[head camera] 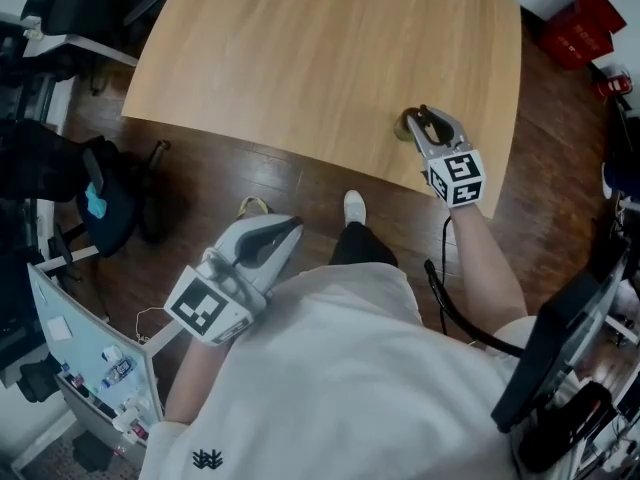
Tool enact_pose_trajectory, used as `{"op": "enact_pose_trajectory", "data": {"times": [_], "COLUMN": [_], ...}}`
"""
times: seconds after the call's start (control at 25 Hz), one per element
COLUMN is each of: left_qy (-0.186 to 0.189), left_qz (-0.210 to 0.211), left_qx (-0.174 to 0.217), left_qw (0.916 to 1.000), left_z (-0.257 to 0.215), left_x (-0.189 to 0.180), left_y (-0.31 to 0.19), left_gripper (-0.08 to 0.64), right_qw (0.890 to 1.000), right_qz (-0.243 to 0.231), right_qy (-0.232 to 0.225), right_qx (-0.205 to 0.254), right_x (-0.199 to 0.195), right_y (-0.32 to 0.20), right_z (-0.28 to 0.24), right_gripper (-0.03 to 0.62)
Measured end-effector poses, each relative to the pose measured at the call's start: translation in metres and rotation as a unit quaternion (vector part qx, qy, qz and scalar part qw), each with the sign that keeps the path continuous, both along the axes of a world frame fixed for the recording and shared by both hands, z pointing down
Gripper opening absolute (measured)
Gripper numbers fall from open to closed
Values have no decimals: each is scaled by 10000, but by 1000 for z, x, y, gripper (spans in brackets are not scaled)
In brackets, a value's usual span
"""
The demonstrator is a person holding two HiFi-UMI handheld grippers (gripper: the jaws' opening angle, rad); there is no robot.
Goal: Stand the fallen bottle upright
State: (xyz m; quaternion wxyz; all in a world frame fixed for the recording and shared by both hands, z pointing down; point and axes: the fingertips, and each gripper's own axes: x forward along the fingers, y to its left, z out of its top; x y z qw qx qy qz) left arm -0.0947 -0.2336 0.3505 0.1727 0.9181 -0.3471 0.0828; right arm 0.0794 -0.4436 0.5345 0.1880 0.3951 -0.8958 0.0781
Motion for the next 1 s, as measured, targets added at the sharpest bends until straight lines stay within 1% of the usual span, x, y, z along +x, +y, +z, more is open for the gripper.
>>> {"op": "enact_pose_trajectory", "data": {"times": [0.08,0.2,0.28,0.32,0.36,0.44,0.56,0.64,0.84,0.92,1.0], "left_qy": [2,-28,-50,-67,-68,-33,39,81,60,69,102], "left_qz": [84,208,220,218,208,182,175,255,698,803,907], "left_qx": [108,254,358,435,527,686,750,700,499,532,613], "left_qw": [9999,9995,9991,9988,9984,9975,9970,9972,9963,9953,9939], "left_z": [-2,-6,-12,-14,-15,-15,-9,-2,18,19,17], "left_x": [-1,-5,-14,-21,-29,-48,-73,-84,-92,-86,-76], "left_y": [9,31,49,58,69,94,138,164,218,230,236], "left_gripper": [0,0,0,0,0,0,0,0,0,0,0], "right_qw": [9998,9986,9969,9956,9937,9893,9838,9825,9837,9854,9867], "right_qz": [100,350,643,843,1057,1430,1782,1860,1752,1629,1547], "right_qy": [127,372,433,407,366,291,127,22,-145,-184,-214], "right_qx": [113,159,90,47,31,91,120,53,-369,-458,-447], "right_x": [3,6,12,17,24,37,46,42,16,9,8], "right_y": [-1,-5,-8,-10,-10,5,63,116,270,320,358], "right_z": [1,6,11,11,8,-6,-28,-40,-56,-69,-84], "right_gripper": [117,120,171,232,269,270,287,287,287,287,288]}}
